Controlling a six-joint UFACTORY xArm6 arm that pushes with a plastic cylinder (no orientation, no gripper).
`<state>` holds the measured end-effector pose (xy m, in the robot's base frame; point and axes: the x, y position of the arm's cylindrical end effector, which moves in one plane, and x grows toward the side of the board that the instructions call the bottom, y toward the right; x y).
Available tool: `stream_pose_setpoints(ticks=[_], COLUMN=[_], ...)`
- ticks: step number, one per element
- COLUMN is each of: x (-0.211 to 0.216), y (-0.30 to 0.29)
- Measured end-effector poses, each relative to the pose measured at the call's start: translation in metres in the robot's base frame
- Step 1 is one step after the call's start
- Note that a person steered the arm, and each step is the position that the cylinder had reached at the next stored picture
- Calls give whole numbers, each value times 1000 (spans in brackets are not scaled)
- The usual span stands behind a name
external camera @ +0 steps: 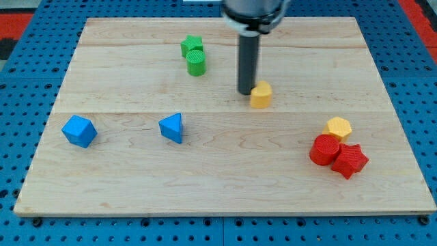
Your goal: Push the green star to the left center of the board
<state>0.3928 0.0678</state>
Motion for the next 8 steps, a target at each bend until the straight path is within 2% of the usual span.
stream_pose_setpoints(ticks=[1,2,3,4,5,6,7,8], x=[55,38,-40,-97,-111,-108,-148,-91], y=[86,72,63,-15,-108,-183,-199,-255])
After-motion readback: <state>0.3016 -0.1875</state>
